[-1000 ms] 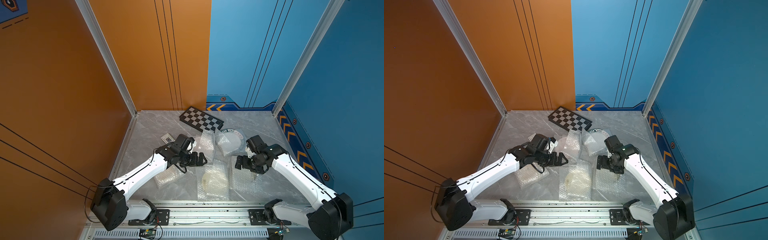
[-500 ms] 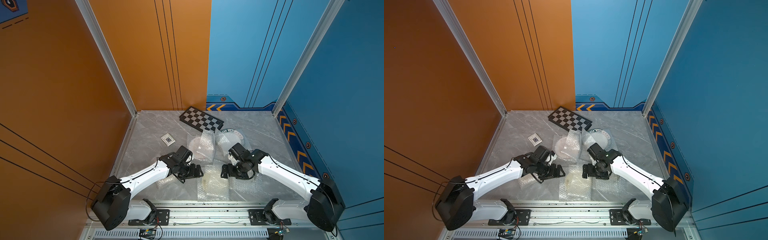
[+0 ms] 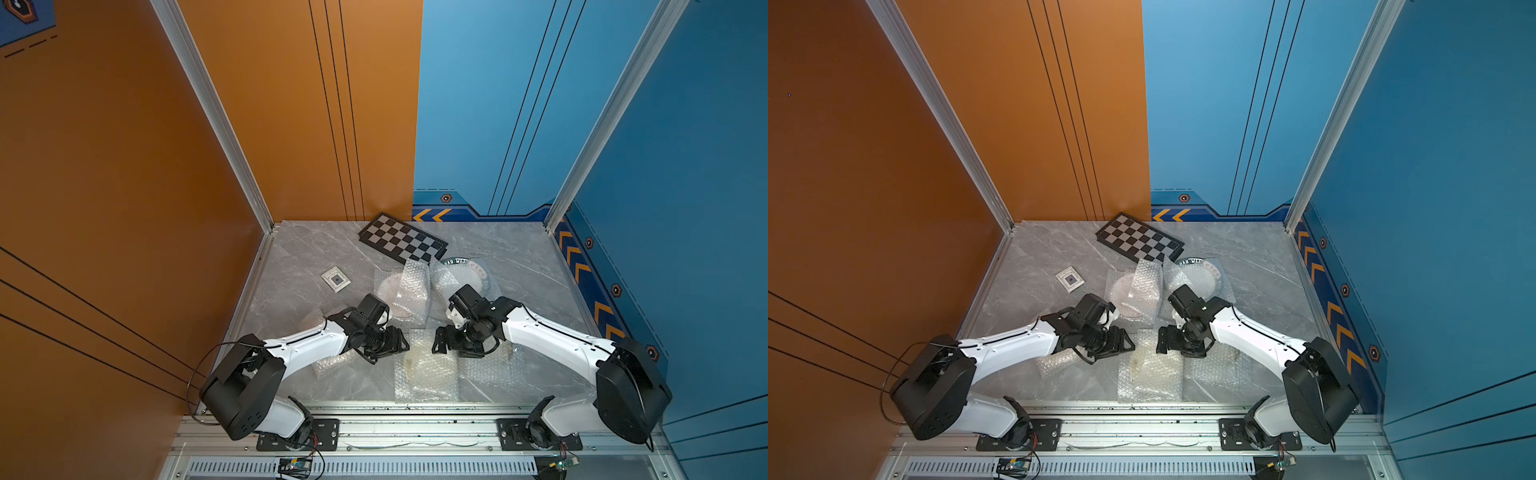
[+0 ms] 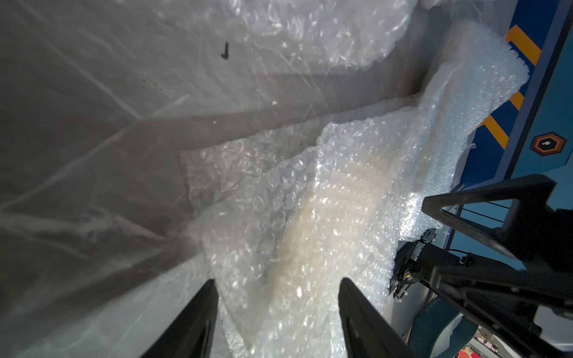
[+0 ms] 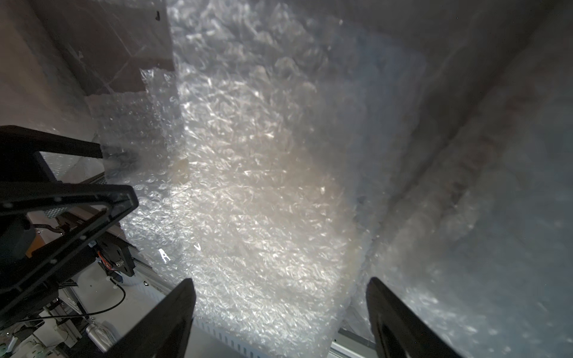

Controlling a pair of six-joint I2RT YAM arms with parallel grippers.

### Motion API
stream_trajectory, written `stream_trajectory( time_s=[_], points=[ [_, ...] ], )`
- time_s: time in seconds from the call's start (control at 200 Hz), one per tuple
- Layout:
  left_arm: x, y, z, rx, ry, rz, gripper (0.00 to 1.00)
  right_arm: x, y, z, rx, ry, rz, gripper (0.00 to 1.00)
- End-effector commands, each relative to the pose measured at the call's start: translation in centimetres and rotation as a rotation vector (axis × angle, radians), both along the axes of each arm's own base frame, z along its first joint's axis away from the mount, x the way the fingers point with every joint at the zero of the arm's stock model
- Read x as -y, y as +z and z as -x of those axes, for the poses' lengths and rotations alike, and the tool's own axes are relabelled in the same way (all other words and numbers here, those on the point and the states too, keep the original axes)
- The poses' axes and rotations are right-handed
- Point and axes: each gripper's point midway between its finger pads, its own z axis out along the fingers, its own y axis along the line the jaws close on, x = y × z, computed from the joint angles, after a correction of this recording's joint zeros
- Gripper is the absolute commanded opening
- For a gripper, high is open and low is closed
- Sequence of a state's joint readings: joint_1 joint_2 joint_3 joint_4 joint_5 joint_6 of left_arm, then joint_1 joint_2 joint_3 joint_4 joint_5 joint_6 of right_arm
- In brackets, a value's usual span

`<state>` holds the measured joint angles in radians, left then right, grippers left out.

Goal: Unpack dinner plates from bubble wrap
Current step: Unwrap the bubble wrap at the center of the board.

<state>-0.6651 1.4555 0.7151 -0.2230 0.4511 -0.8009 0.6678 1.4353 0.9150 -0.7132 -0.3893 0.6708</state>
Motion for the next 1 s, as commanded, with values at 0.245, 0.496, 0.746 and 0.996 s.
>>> stream_trajectory(
  time_s=[0.245, 0.496, 0.746, 0.996],
  points=[
    [0.7, 0.0, -2.0, 0.012, 0.014, 0.037, 0.18, 0.0, -2.4, 0.6, -0.06, 0.03, 0.034, 0.83],
    [-0.6, -0.2, -4.0, 0.008, 0.072, 0.035, 0.07, -1.4, -2.1, -2.1, -0.02, 0.032, 0.027, 0.8],
    [-2.5, 0.2, -5.5, -0.001, 0.094, 0.021, 0.06, -4.8, -1.5, -4.9, 0.003, 0.069, -0.021, 0.77],
    [-3.0, -0.4, -4.8, -0.032, 0.08, 0.023, 0.05, -2.9, 0.7, -4.8, 0.106, 0.147, 0.174, 0.86]
  ],
)
